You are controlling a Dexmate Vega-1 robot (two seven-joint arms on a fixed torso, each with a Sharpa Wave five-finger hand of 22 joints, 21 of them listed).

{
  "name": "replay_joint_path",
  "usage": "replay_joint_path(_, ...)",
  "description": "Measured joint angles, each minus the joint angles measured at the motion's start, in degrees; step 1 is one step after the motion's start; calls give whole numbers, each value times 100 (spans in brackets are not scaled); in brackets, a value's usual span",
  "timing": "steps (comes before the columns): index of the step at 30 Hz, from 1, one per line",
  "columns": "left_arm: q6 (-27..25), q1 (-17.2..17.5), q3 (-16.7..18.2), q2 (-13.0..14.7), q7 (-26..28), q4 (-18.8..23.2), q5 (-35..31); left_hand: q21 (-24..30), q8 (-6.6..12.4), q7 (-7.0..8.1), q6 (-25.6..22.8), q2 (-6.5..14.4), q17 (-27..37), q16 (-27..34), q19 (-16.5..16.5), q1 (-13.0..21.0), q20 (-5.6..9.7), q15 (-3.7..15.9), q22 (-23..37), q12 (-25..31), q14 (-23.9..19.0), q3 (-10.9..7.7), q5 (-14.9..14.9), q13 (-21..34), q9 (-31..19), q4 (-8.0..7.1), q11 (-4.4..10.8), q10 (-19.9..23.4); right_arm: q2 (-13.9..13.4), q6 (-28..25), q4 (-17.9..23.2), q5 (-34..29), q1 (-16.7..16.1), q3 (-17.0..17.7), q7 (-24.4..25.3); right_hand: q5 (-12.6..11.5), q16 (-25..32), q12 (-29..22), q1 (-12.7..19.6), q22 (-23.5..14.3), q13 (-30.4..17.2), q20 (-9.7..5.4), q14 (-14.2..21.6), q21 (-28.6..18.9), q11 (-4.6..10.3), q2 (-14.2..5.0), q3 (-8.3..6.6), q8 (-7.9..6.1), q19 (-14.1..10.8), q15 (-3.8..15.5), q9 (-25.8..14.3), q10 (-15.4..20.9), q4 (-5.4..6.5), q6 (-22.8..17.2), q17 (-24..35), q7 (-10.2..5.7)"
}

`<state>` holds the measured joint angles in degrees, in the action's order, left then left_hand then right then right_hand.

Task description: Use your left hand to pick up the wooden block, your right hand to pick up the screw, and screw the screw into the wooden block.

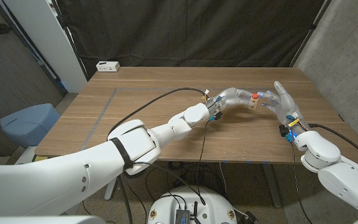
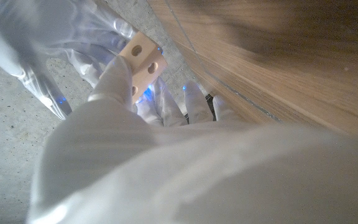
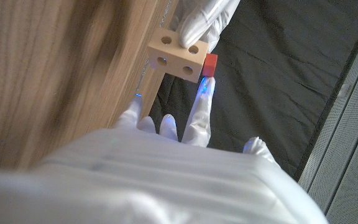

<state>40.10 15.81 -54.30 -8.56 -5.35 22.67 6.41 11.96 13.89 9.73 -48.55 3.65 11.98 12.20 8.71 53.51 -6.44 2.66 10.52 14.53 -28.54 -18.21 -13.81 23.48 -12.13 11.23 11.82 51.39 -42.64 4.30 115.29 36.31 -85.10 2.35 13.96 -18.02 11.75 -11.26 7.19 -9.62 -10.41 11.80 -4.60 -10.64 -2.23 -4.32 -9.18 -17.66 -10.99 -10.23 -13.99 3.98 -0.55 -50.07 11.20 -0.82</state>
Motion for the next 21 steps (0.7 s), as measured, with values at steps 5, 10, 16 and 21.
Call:
replay_joint_path(5, -9, -2, 0, -7, -11, -5, 6, 0, 0, 0, -1, 0, 0, 0, 0, 0, 0, 0, 0, 0, 0, 0, 0, -40, 0, 0, -9, -10, 16, -10, 30, -10, -32, 23, 14, 0, 0, -41, 0, 0, 0, -14, 54, 0, 27, 0, 0, -75, -30, -8, -28, 96, 0, -128, 0, 26)
replay_joint_path(10, -34, -14, 0, -13, -16, -18, 14, 0, 0, 0, 0, 0, 2, 0, 0, 0, 0, 0, 0, 0, 0, 0, 0, -580, 4, 0, -9, -10, 30, -22, 49, -19, -51, 39, 20, 0, 0, -41, 0, 0, 0, -1, 71, 0, 61, 0, 24, -145, -62, 10, -65, 152, -24, -246, 0, 20)
replay_joint_path(16, -68, -23, 1, -20, -20, -26, 31, 0, 0, 0, 0, 0, 16, 0, 0, 0, 0, 0, 0, 0, 0, 0, 1, -580, 1, 0, -9, -10, 44, -34, 67, -25, -69, 50, 20, 0, 34, -41, 0, 0, 0, 7, 96, 0, 80, 0, 24, -192, -70, 34, -68, 228, -24, -348, 0, 41)
replay_joint_path(21, -93, -30, 1, -26, -34, -32, 42, 0, 0, 0, 0, 0, 16, 0, 0, 0, 0, 0, 0, 1, 0, 0, -19, -580, 1, 0, -7, -10, 56, -43, 80, -30, -85, 58, 16, 0, 34, -41, 0, 0, 0, 7, 133, 0, 94, 0, 24, -228, -70, 10, -81, 284, -24, -378, 0, 72)
